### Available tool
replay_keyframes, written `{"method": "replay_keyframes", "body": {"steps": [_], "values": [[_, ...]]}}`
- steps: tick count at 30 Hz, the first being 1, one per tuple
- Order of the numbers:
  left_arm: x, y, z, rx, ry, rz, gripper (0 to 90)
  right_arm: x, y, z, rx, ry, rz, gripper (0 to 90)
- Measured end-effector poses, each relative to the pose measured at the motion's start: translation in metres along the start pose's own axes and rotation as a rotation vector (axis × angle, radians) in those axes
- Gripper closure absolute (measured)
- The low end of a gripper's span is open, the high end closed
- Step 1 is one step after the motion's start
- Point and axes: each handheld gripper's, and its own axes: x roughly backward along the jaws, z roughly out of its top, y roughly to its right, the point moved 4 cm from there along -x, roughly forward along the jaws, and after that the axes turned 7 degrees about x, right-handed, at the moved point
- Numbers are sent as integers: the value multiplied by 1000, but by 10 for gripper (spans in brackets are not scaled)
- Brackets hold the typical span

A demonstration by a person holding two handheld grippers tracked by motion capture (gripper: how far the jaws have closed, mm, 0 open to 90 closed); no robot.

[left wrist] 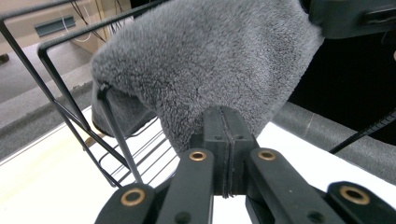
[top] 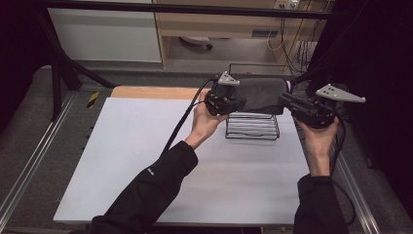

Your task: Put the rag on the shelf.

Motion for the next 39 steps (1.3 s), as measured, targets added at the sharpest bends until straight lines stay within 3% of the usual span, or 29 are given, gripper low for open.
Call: {"method": "replay_keyframes", "body": {"steps": [4, 11, 16, 20, 27, 32, 39], "values": [[-5, -4, -4, 13, -2, 1, 891, -8, 7, -15, -42, -40, -32, 900], [-13, -9, -8, 27, -2, 0, 888, -18, 16, -31, -77, -54, -61, 890], [-5, -8, -8, 9, 5, -12, 863, -13, 11, -29, -59, -26, -47, 818], [9, -6, -7, 6, 14, -23, 780, -6, 3, -20, -44, -4, -25, 687], [36, -13, -19, -17, -15, 10, 568, -2, -19, -5, -36, 4, 20, 387], [61, -22, -41, -25, -35, 56, 421, -4, -41, -4, -40, 2, 70, 202], [94, -42, -85, 18, -82, 107, 223, -14, -71, -18, -18, -42, 129, 80]]}}
